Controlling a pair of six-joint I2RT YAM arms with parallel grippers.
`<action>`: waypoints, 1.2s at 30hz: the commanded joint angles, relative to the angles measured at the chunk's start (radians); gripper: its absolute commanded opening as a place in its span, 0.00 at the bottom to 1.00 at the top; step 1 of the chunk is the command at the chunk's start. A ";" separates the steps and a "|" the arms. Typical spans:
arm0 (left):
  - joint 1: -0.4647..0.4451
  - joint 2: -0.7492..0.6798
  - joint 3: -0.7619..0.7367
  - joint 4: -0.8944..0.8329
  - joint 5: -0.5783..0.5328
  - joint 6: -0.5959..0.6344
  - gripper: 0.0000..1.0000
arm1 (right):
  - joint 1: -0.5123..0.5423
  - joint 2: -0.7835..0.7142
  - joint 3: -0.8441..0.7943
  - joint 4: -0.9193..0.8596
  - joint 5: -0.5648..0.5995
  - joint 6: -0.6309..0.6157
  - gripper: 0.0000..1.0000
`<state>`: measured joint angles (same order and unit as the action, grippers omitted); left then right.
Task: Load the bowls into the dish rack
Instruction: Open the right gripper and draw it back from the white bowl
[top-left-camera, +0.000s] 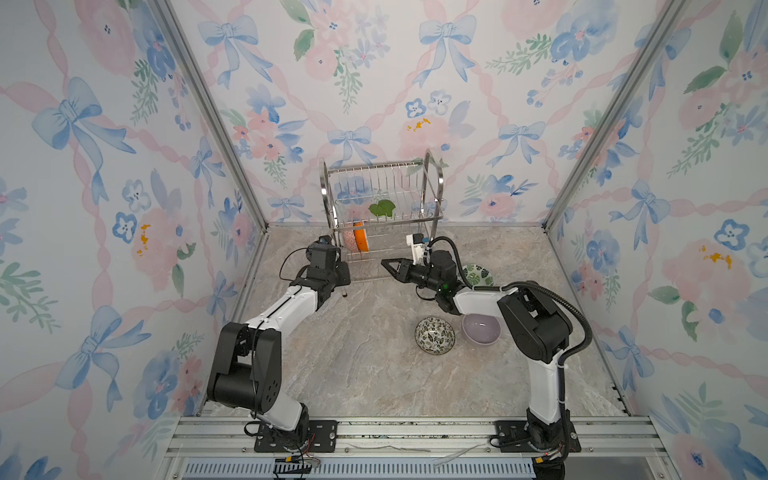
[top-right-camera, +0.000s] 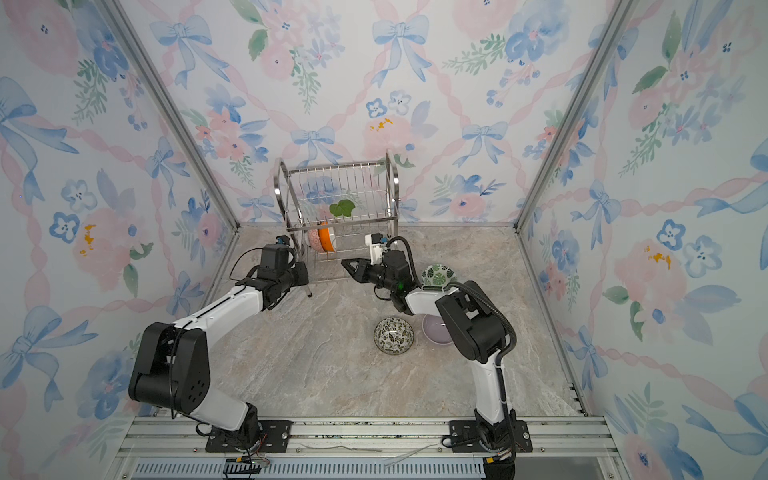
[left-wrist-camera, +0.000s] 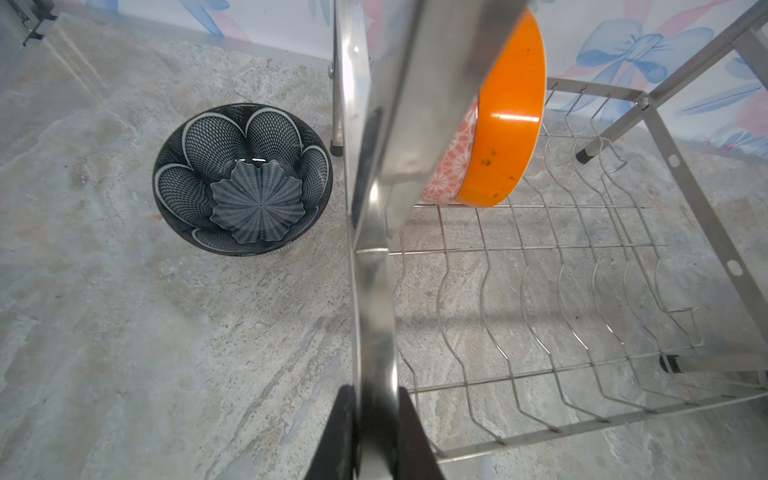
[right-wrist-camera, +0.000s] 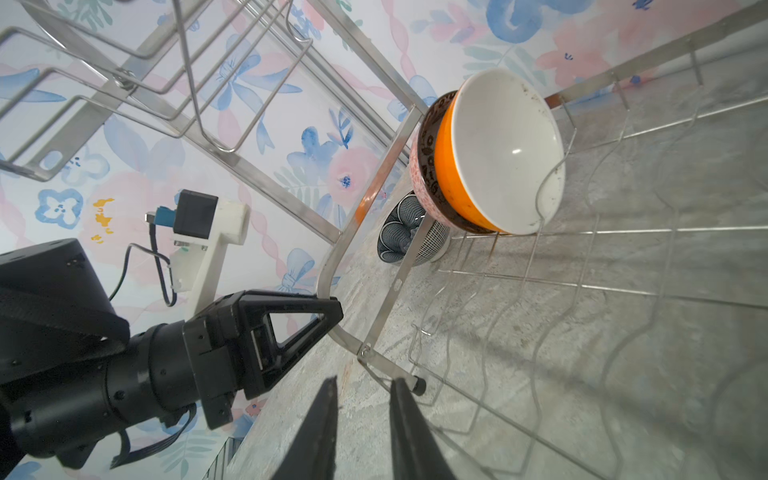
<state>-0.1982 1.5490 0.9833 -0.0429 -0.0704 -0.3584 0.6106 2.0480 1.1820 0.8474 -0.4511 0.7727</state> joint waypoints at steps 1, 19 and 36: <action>0.020 0.008 0.025 -0.009 0.036 -0.034 0.06 | 0.008 -0.057 -0.031 -0.060 0.033 -0.087 0.29; 0.019 -0.178 -0.057 -0.017 0.086 -0.095 0.65 | 0.045 -0.258 -0.085 -0.455 0.199 -0.360 0.60; -0.080 -0.428 -0.229 -0.011 0.110 -0.146 0.98 | 0.045 -0.546 -0.175 -0.807 0.442 -0.469 0.96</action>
<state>-0.2493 1.1332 0.7826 -0.0513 0.0185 -0.5003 0.6556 1.5478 1.0313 0.1684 -0.0898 0.3340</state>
